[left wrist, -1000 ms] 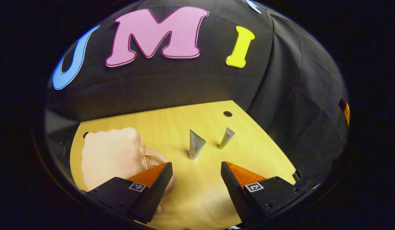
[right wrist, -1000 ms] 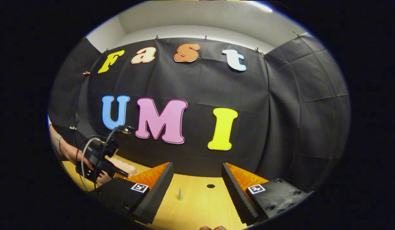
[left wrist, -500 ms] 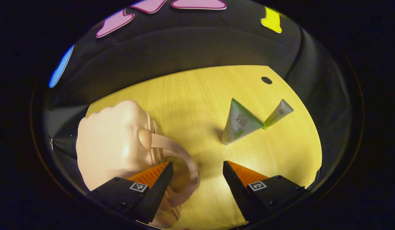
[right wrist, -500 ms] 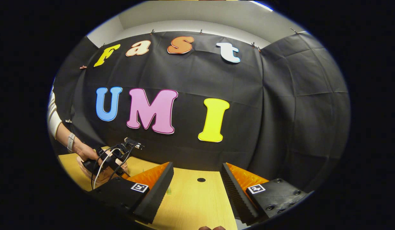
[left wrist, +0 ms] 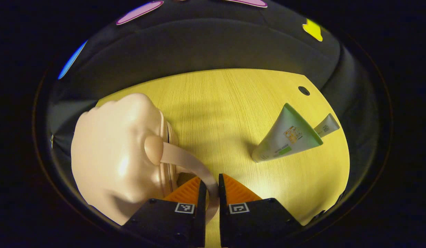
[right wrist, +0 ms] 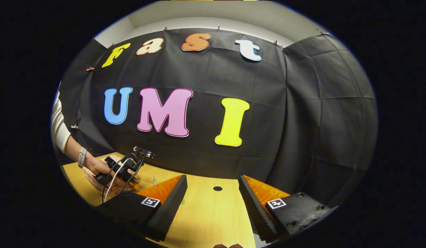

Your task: First open the suitcase, pack the skin care products into it, and then close the suitcase.

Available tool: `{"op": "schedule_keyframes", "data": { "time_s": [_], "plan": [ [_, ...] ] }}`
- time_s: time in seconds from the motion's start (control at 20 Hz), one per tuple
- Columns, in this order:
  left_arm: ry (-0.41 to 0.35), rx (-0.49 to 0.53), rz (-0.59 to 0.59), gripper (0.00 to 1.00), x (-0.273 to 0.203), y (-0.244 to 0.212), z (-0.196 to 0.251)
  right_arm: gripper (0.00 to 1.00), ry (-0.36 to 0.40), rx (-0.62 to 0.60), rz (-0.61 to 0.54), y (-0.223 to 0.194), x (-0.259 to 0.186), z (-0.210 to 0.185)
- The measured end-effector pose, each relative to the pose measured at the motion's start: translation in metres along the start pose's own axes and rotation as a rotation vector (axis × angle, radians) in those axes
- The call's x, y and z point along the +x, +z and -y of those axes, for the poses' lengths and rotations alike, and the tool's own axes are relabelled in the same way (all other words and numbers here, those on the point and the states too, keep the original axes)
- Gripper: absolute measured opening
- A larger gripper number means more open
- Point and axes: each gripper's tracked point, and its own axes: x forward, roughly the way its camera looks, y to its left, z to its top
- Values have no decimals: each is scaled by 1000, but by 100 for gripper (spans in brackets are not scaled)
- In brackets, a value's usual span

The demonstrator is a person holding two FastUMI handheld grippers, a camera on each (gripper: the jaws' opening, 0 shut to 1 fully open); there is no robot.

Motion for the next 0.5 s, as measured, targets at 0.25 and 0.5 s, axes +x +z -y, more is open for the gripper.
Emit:
{"op": "schedule_keyframes", "data": {
  "time_s": [0.25,0.5],
  "plan": [
    [26,41,33,15,-30,15,-6,96,-8,6,-19,-9,3,8],
    [-24,71,107,15,-109,44,-31,96,23,25,-39,-14,19,-2]
  ]
}}
